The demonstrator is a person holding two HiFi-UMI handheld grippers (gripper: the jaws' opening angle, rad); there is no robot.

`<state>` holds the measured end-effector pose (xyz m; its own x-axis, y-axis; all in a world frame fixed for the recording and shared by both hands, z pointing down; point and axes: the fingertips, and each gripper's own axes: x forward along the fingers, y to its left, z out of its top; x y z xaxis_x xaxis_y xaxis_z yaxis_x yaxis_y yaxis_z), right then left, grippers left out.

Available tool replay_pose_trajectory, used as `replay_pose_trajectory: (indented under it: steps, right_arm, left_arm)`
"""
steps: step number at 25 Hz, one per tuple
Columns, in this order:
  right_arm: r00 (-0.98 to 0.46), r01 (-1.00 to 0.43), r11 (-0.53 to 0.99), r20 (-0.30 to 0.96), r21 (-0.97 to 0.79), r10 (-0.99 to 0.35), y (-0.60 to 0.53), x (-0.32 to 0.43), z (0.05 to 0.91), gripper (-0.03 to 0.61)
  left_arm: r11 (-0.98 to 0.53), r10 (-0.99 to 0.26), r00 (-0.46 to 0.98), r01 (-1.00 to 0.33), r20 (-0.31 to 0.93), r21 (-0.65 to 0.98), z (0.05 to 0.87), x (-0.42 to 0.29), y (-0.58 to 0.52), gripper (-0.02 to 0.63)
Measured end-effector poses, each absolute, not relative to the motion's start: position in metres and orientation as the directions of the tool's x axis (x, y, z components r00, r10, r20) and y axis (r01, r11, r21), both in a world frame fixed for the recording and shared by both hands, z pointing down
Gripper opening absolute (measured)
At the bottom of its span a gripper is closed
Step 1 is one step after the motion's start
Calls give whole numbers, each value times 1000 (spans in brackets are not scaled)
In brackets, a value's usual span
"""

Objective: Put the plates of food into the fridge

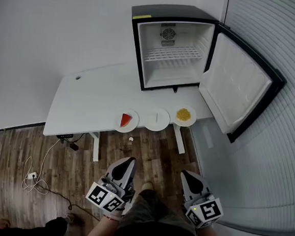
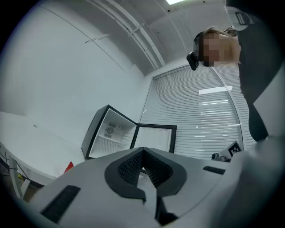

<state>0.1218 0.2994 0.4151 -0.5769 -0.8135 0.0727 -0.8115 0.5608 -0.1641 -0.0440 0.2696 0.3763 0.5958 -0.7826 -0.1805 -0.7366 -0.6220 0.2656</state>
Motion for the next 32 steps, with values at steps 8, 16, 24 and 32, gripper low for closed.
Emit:
replay_pose_trajectory:
  steps: [8, 16, 24, 32]
  right_arm:
    - [-587, -805, 571, 80, -161, -806, 289, 113, 418, 5]
    - [-587, -807, 570, 107, -155, -803, 255, 105, 427, 5]
    - [-556, -830, 541, 126, -139, -821, 204, 97, 429, 5]
    - [-485, -873, 466, 159, -144, -860, 149, 88, 434, 5]
  left_arm:
    - [-613, -790, 589, -743, -172, 271, 382, -46, 259, 6]
    - [-596, -802, 574, -752, -165, 282, 391, -51, 231, 6]
    - [-626, -777, 608, -724, -160, 288, 395, -51, 173, 6]
    - [-719, -689, 703, -633, -176, 286, 394, -33, 108, 6]
